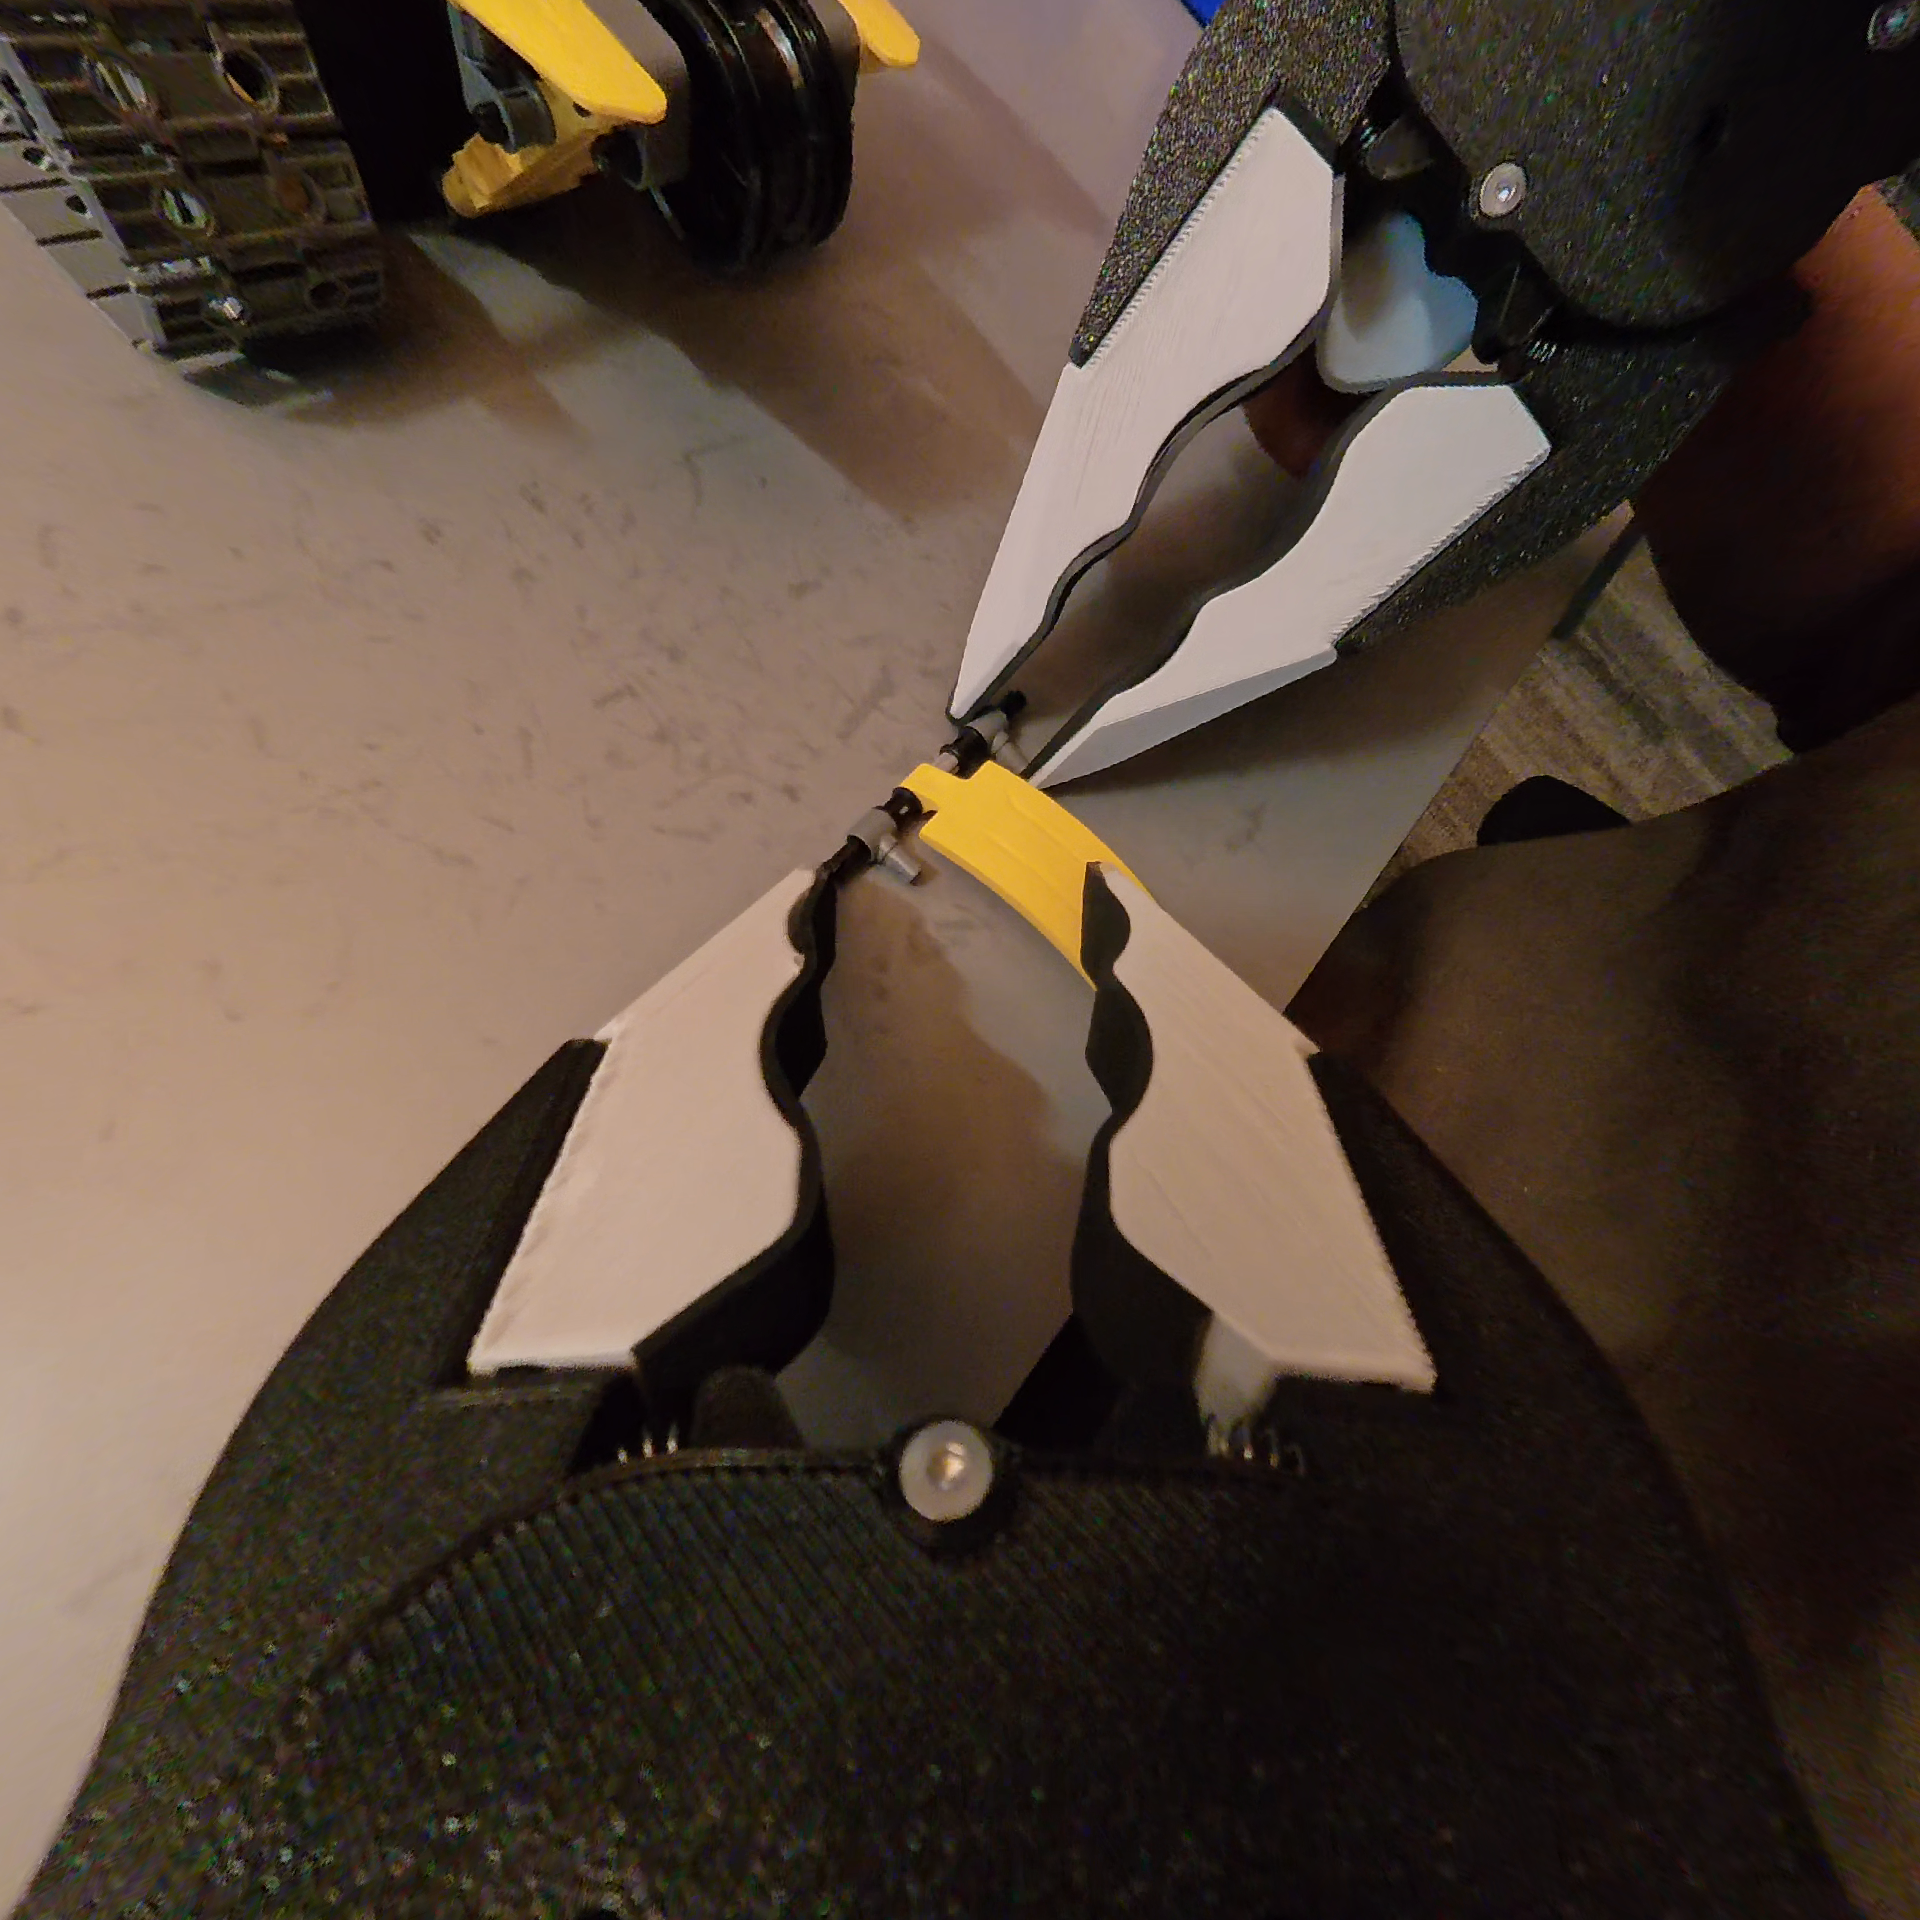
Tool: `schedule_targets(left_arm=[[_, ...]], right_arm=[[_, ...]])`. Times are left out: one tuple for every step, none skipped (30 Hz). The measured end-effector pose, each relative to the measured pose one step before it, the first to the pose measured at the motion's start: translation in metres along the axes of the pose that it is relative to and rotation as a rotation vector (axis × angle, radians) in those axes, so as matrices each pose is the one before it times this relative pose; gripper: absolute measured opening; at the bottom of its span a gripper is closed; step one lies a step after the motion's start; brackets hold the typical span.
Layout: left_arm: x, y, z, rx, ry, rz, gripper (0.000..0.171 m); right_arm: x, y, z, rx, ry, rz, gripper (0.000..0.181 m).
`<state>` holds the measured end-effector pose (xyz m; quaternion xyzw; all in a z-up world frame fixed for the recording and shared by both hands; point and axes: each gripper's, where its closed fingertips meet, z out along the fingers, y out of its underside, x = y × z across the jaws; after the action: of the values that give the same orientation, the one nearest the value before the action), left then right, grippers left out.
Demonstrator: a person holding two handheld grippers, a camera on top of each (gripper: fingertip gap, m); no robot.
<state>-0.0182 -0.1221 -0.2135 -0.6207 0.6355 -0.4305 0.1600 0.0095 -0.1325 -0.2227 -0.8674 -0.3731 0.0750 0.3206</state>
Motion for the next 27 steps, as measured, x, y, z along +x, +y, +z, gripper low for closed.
schedule_targets(left_arm=[[-0.00009, -0.00005, 0.00008, 0.00078, 0.0005, 0.0005, 0.046], [-0.00015, -0.00025, -0.00001, 0.00116, -0.0005, 0.0002, 0.046], [-0.00062, -0.00015, -0.00005, 0.00134, -0.0025, 0.0014, 0.045], [-0.00051, -0.00019, 0.00005, 0.00128, -0.0024, 0.0012, 0.045], [-0.00056, -0.00018, -0.00005, 0.00064, -0.0028, 0.0015, 0.045], [-0.00064, 0.00023, 0.0001, -0.00138, -0.0037, 0.0037, 0.044], [-0.00067, 0.00019, 0.00013, -0.00225, -0.0056, 0.0062, 0.042], [-0.00072, 0.00024, 0.00013, -0.0015, -0.0076, 0.0077, 0.04], [-0.00047, 0.00033, 0.00012, -0.00207, -0.0056, 0.0093, 0.04], [-0.00005, 0.00013, 0.00012, -0.00054, -0.002, 0.0034, 0.04], [-0.00013, -0.00008, 0.00001, 0.00053, -0.0001, 0.0002, 0.039], [-0.00001, -0.00008, -0.00004, 0.00094, 0.0004, -0.0003, 0.039], [0.00011, -0.00006, -0.00001, 0.00032, 0.0014, -0.0002, 0.039], [0.0007, -0.0001, 0.00011, -0.00005, 0.0037, 0.0015, 0.039], [0.00093, -0.0001, 0.00026, -0.00031, 0.005, 0.0046, 0.039], [0.00012, -0.00006, 0.0002, -0.00071, 0.0006, 0.006, 0.039], [0.00004, -0.00005, 0.0002, -0.0013, 0.001, 0.0064, 0.04], [-0.00014, 0.00006, -0.00002, -0.00204, 0.0032, 0.0036, 0.04], [-0.0001, -0.0001, -0.00005, -0.00155, 0.0047, 0.0001, 0.04], [-0.00018, 0.00012, -0.00006, -0.00311, 0.0046, -0.0009, 0.039], [-0.00025, 0.00015, -0.00012, -0.00286, 0.0037, -0.0014, 0.039], [-0.00006, 0.00007, -0.00013, -0.00313, 0.0028, 0.0003, 0.039], [0.0, -0.00002, 0.00005, -0.00374, 0.0014, 0.0018, 0.039], [0.0, 0.00013, 0.00002, -0.00369, 0.0002, 0.0039, 0.039], [-0.00001, -0.00012, 0.00008, -0.00296, 0.0, 0.0038, 0.039], [-0.00017, -0.00011, 0.0001, -0.00256, 0.0, 0.0029, 0.039], [0.00002, -0.0001, 0.00007, -0.00206, -0.0005, 0.0057, 0.04]], right_arm=[[0.00007, -0.00018, 0.00019, -0.0024, 0.0014, -0.0033, 0.015], [0.00003, -0.0002, 0.00022, -0.0027, 0.0013, -0.0018, 0.015], [-0.00004, -0.00018, 0.00014, -0.0013, 0.0012, -0.0011, 0.015], [0.00001, -0.0003, 0.00017, 0.0009, 0.0012, -0.0008, 0.015], [-0.00012, -0.00024, 0.0002, 0.0025, 0.0, 0.0006, 0.015], [-0.00001, -0.00011, 0.00011, 0.0037, -0.0012, 0.0016, 0.015], [-0.00001, 0.00001, 0.00004, 0.0042, -0.0023, 0.0044, 0.015], [0.0001, -0.00001, 0.00007, 0.004, -0.0018, 0.005, 0.015], [-0.00001, -0.00007, 0.00002, 0.0046, 0.0007, 0.0046, 0.015], [0.00011, 0.00002, 0.00002, 0.0046, 0.0032, 0.0028, 0.015], [-0.00001, -0.00016, 0.00007, 0.0049, 0.005, 0.0, 0.015], [0.00001, -0.00015, -0.00001, 0.0055, 0.0061, -0.0021, 0.015], [-0.00003, -0.00013, -0.00001, 0.0045, 0.0057, -0.0043, 0.015], [-0.00003, -0.00002, -0.00007, 0.0028, 0.0049, -0.0081, 0.014], [-0.00011, 0.00004, -0.00001, 0.0008, 0.0025, -0.0097, 0.014], [-0.00019, -0.00001, -0.00004, -0.0014, -0.0012, -0.0087, 0.014], [-0.00006, -0.00005, -0.00002, -0.0021, -0.0039, -0.0097, 0.014], [-0.00014, -0.00005, 0.00012, -0.0011, -0.0064, -0.0088, 0.014], [0.00005, -0.00009, 0.0001, 0.0, -0.0082, -0.0048, 0.014], [-0.00005, -0.00013, 0.00007, 0.002, -0.0083, -0.0017, 0.014], [0.00002, -0.00015, 0.00019, 0.0045, -0.0065, -0.0016, 0.014], [-0.00024, -0.00009, 0.00004, 0.0057, -0.0032, -0.0047, 0.014], [-0.0003, -0.00006, 0.00007, 0.0046, 0.0005, -0.0067, 0.014], [0.00001, -0.00007, -0.00001, 0.0013, 0.0054, -0.0088, 0.014], [-0.00004, -0.00024, 0.00002, -0.0011, 0.0068, -0.0117, 0.014], [0.00002, -0.00009, 0.00007, -0.0019, 0.0041, -0.007, 0.014], [-0.00006, 0.00005, 0.00003, -0.0008, -0.0035, 0.0042, 0.014]])
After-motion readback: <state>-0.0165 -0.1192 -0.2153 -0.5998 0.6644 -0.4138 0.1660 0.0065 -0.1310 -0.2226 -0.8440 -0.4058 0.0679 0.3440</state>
